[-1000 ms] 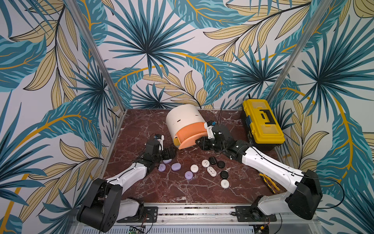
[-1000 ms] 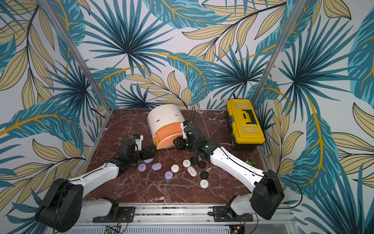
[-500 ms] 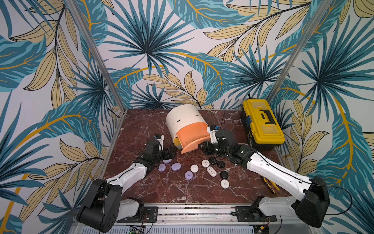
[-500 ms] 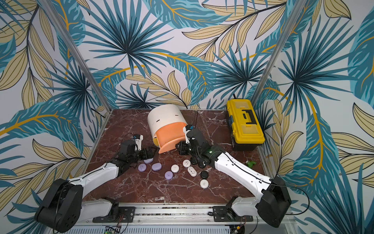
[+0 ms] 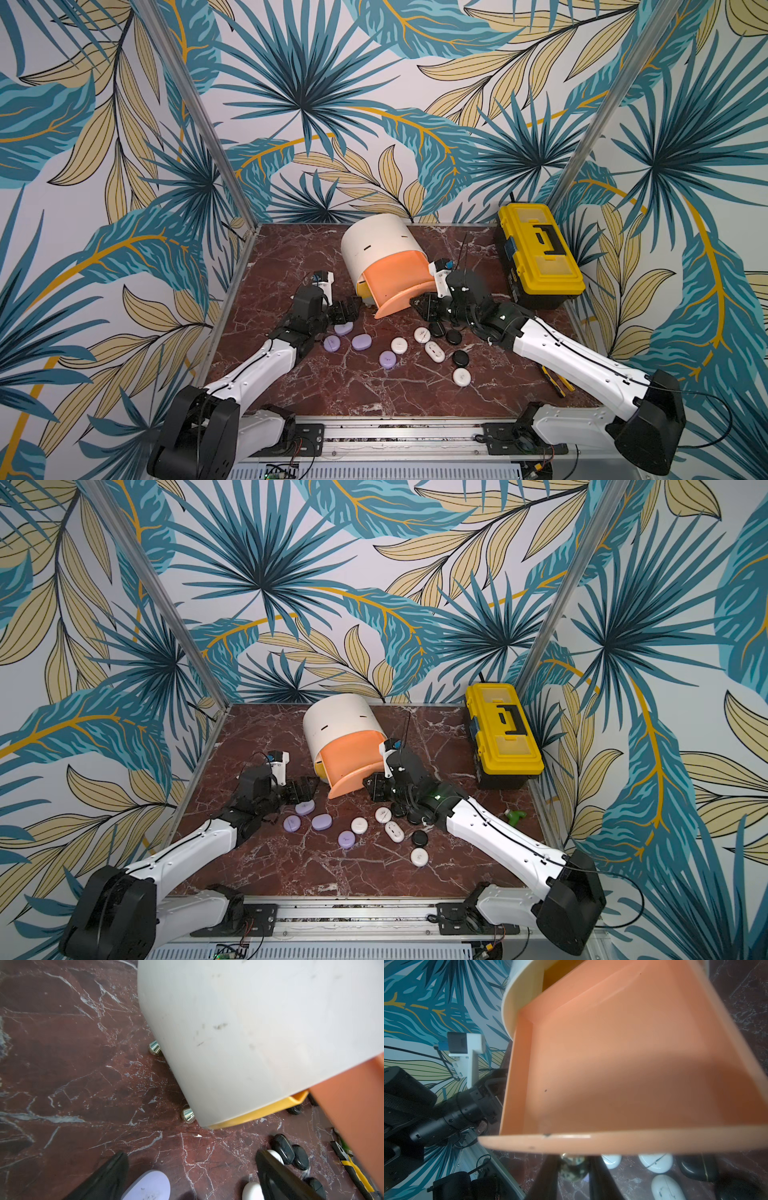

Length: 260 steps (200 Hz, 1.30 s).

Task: Put the bluetooth earphones in the drawer according to color
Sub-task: Open the drawer in the storage box.

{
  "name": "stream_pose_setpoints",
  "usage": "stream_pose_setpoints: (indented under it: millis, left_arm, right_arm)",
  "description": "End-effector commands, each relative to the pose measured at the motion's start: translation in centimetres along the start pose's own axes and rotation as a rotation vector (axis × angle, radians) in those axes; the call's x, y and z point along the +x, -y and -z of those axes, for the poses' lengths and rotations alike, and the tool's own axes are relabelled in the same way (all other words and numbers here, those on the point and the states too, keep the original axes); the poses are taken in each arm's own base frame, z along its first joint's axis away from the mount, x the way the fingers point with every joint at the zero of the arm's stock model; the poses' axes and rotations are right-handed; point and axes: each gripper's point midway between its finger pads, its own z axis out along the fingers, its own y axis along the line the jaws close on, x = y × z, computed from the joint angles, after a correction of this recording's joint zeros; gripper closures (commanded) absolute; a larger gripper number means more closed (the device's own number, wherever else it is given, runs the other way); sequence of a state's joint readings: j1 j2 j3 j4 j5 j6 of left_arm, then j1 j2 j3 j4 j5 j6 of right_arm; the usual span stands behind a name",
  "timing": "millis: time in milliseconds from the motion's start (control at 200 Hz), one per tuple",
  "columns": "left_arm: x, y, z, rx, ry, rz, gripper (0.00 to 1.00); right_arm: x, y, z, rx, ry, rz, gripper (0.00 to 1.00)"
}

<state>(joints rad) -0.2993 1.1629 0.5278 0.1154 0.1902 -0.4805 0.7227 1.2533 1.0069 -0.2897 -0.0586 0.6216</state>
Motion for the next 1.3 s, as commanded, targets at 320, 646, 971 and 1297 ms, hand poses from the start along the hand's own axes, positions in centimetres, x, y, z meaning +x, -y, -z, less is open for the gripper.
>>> stream_pose_setpoints:
  millis: [320,646,971,1297]
  left_arm:
    - [-0.7,0.6,1.7,0.044,0.082,-0.003,0.0]
    - [-2.0,2.2,5.0,0.119,0.205,-0.027,0.0]
    - [-3.2,2.3,9.6,0.121,0.369,-0.021,0.0]
    - [-3.5,-1.0,10.6,-0.031,0.456,0.061,0.0]
  right_arm:
    - [1.7,1.7,-1.0,0.053,-0.034,-0.016,0.73]
    - [0.8,1.6,1.0,0.071,0.0,0.019,0.47]
    - [2.0,4.8,4.0,0.173,0.05,0.048,0.19]
    - [4.6,12.8,8.4,0.471,0.158,0.048,0.0]
